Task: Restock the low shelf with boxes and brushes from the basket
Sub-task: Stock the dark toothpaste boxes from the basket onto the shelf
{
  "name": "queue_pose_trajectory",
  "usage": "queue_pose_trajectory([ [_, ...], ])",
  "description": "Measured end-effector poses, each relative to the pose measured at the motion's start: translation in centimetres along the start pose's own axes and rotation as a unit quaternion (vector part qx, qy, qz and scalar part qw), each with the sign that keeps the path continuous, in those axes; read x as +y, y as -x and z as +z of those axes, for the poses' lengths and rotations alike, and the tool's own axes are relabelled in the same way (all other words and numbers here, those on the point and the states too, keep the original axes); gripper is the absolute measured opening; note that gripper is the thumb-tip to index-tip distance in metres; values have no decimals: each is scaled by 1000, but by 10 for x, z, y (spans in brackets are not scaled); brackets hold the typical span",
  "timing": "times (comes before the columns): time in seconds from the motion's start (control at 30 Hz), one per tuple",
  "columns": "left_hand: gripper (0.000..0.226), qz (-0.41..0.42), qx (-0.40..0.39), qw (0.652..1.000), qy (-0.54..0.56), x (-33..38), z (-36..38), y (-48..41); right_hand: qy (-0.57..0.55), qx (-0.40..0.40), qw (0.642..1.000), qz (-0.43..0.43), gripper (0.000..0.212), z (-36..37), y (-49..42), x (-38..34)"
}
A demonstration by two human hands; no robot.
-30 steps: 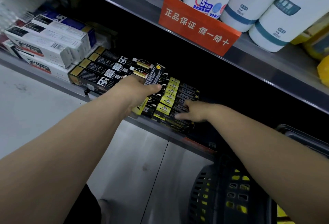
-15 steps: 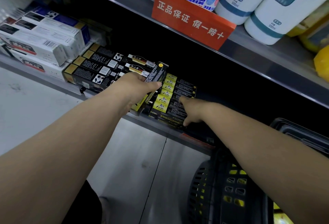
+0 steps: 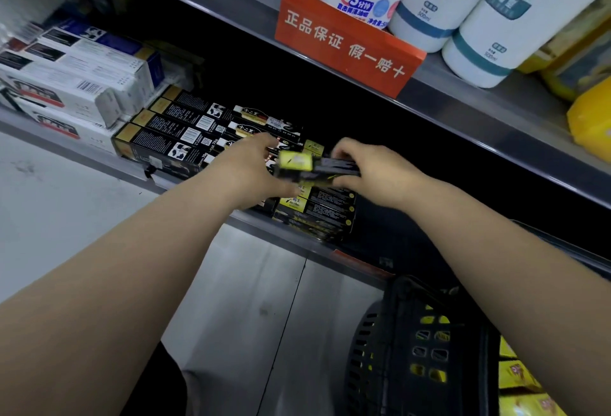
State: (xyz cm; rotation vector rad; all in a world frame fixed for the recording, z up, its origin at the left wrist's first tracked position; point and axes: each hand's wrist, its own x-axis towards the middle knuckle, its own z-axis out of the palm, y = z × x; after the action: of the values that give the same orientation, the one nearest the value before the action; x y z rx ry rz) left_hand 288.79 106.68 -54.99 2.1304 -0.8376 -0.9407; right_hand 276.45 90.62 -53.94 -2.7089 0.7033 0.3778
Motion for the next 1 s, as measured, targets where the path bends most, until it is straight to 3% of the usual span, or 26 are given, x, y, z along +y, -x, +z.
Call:
queue_pose_trajectory([
  [0.07,77,-8,-10,1000,4,-1,0,0,26,-12,996,84,28,5,-7,18],
  [0.17,62,-22,-50,998,6,2,4,1,73,-51,986,138,39,18,-24,35],
  [0.37,48,-25,-70,997,-6,4,8,2,31,-130,981,139,28,53,-41,41],
  [0.47,47,-25,-73,997,-12,7,7,5,30,-139,983,119,45,58,-41,41],
  [0.73,43,7,-78,997,-26,29,19,19,40,-146,984,98,62,44,-28,25],
  [0.83,33,60,-74,995,-26,45,30,26,32,-97,993,65,49,10,-4,16],
  [1.0,9,215,-79,970,-79,91,63,56,-179,5,984,22,27,-38,97,17],
])
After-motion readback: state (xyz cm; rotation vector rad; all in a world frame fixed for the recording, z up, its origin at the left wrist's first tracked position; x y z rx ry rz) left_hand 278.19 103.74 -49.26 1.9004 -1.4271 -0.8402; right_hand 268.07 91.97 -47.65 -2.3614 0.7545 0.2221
